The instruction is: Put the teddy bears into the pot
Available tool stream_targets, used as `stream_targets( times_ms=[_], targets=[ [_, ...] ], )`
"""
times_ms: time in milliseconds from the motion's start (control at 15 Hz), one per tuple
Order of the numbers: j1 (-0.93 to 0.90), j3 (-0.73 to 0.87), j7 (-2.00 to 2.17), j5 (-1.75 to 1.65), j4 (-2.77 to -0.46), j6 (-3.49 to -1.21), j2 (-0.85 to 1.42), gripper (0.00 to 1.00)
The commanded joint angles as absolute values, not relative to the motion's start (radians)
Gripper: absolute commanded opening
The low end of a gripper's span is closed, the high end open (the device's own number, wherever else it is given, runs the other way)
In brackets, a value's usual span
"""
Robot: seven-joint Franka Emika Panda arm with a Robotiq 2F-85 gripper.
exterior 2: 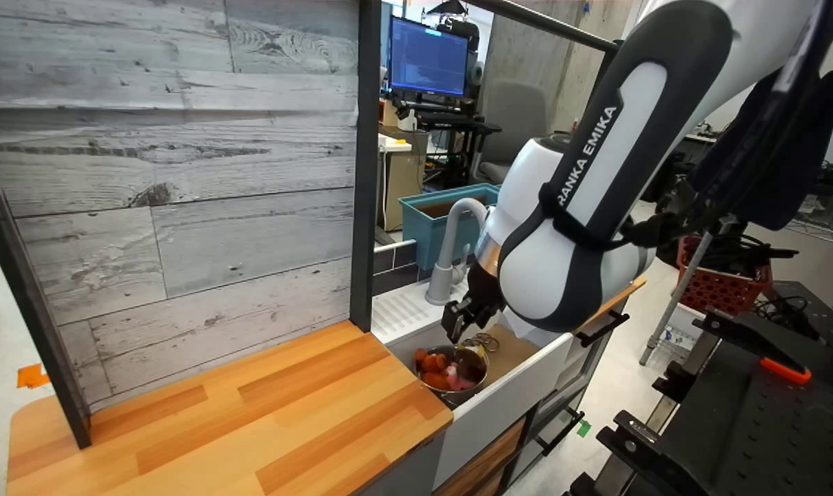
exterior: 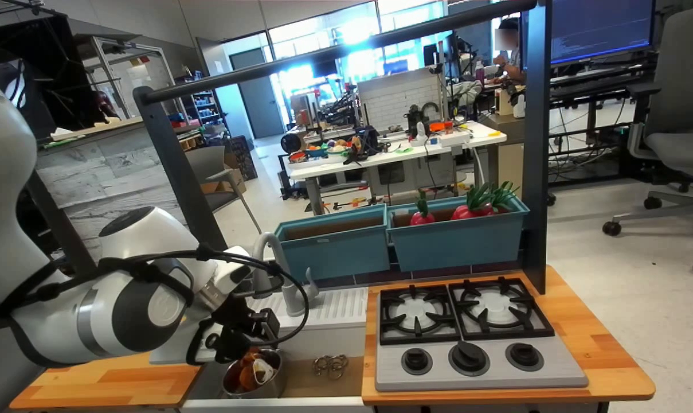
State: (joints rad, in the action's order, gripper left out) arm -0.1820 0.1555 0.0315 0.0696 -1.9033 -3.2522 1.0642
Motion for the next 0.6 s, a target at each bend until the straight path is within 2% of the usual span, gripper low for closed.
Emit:
stream_targets(
  times_ms=[0, 67, 267, 533],
  targets=[
    [-0.112, 0.104, 0.013, 0.042, -2.045, -3.225, 0.889, 0.95],
    [-0.098, 0.099, 0.010, 0.039, -2.092, -3.200, 0.830, 1.00],
    [-0.039, 0.074, -0.006, 0.028, -2.192, -3.090, 0.672, 1.00],
    [0.052, 0.037, -0.031, 0.039, -2.296, -2.771, 0.446, 1.00]
  ],
)
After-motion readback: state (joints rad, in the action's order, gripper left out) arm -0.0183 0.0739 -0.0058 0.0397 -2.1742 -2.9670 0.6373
